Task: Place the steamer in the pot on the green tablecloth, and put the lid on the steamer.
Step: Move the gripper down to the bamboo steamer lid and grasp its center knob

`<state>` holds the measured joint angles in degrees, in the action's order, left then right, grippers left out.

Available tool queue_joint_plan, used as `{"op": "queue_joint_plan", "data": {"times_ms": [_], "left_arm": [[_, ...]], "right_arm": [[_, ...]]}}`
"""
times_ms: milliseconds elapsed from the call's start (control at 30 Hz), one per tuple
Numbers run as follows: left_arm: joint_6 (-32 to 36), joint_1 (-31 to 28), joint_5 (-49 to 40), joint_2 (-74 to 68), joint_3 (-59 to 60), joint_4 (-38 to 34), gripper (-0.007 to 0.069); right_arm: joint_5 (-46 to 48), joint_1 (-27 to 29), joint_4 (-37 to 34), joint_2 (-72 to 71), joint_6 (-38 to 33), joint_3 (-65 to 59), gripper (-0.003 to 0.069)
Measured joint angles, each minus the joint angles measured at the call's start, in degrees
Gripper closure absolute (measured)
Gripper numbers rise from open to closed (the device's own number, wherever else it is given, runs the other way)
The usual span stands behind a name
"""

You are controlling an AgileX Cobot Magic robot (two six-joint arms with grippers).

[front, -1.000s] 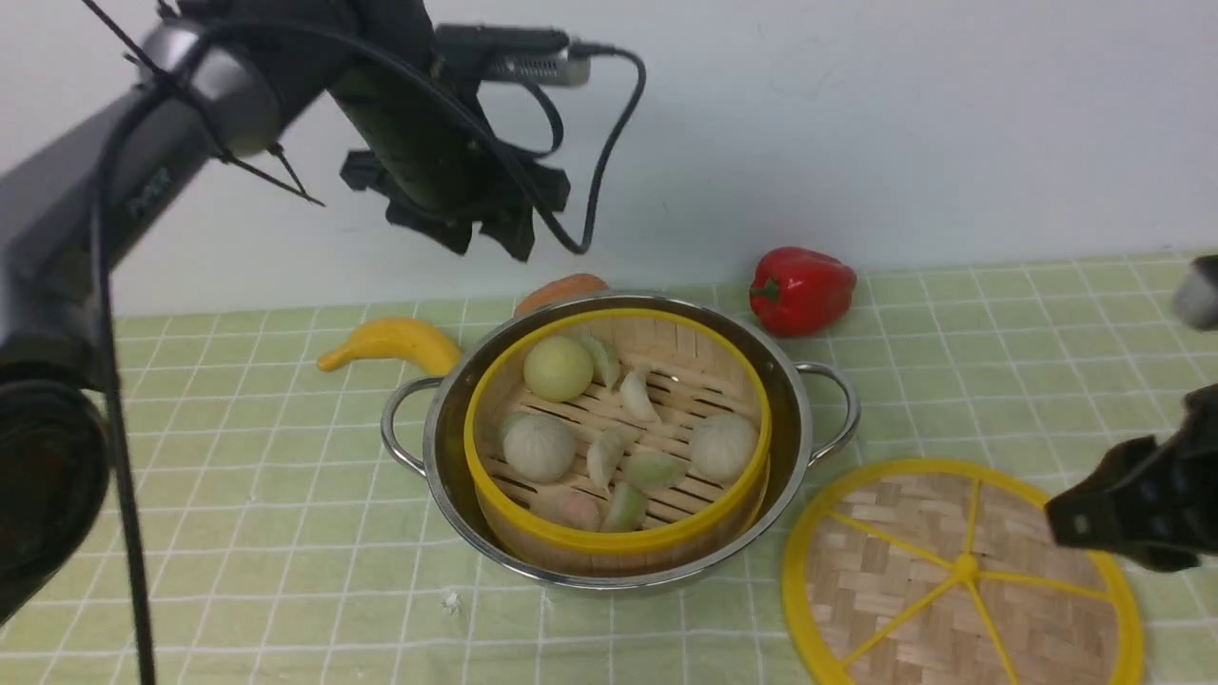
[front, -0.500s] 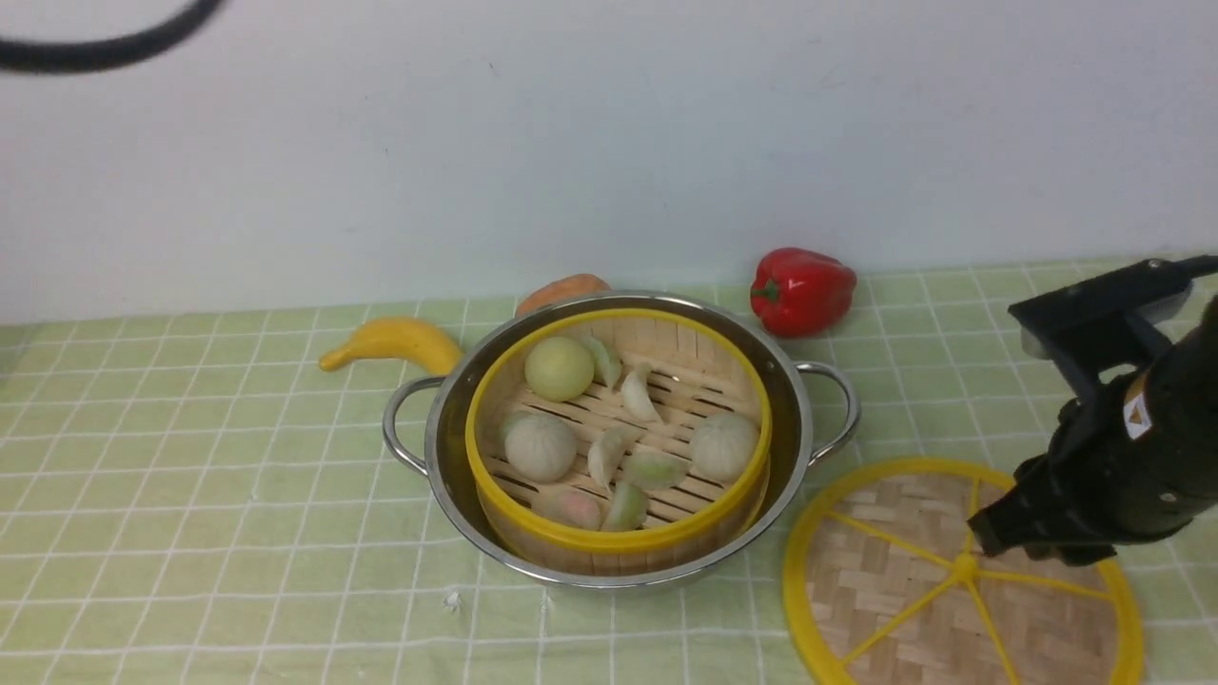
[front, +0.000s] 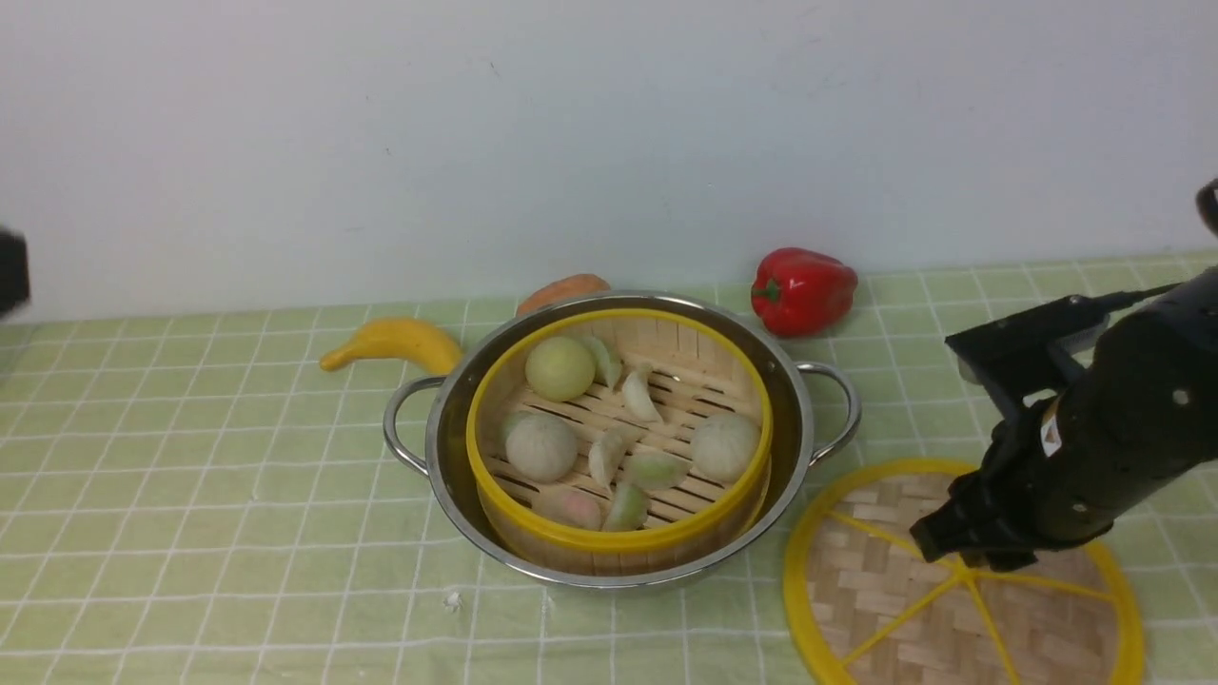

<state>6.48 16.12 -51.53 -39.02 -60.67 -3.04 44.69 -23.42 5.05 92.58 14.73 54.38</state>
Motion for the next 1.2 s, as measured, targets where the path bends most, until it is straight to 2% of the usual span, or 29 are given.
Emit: {"op": "queue_joint_plan", "data": {"times_ms": [67, 267, 367, 433, 533, 833, 933, 1033, 1167, 1200], "left_arm": [[0.0, 0.0, 1.85, 3.53, 7.14, -3.52, 0.0648], [0.63, 0.0, 2.61, 5.6, 11.25, -9.49, 0.0647], [1.51, 0.0, 4.13, 5.6, 11.25, -11.62, 0.0647], [1.91, 0.0, 5.02, 5.6, 11.25, -12.32, 0.0647], [2.12, 0.0, 5.08, 5.6, 11.25, -12.45, 0.0647], [2.16, 0.0, 4.86, 5.6, 11.25, -12.51, 0.0647], [2.69, 0.0, 4.39, 5.6, 11.25, -12.46, 0.0647], [3.16, 0.0, 3.46, 5.6, 11.25, -12.4, 0.0647], [3.25, 0.0, 2.87, 5.6, 11.25, -12.27, 0.0647], [3.25, 0.0, 2.71, 5.6, 11.25, -11.94, 0.0647]], "right_arm": [[-0.79, 0.0, -0.51, 1.17, -0.2, 0.02, 0.0389], [-1.48, 0.0, -0.65, 4.19, -0.2, 0.07, 0.039], [-2.03, 0.0, -0.86, 5.11, -0.23, 0.07, 0.0442], [-2.11, 0.0, -0.88, 5.06, -0.23, 0.14, 0.0519], [-1.47, 0.0, -0.83, 4.93, -0.23, 0.16, 0.0515], [13.39, 0.0, 2.77, -1.59, 0.85, 2.78, 0.0515], [19.12, 0.0, 2.88, -4.98, 0.2, 10.82, 0.0515], [20.87, -0.7, 0.33, -4.53, -2.54, 20.34, 0.0515], [22.69, -2.95, -4.11, 0.42, -5.23, 31.84, 0.0515], [24.22, -5.05, -5.41, 5.01, -5.66, 39.56, 0.0515]]}}
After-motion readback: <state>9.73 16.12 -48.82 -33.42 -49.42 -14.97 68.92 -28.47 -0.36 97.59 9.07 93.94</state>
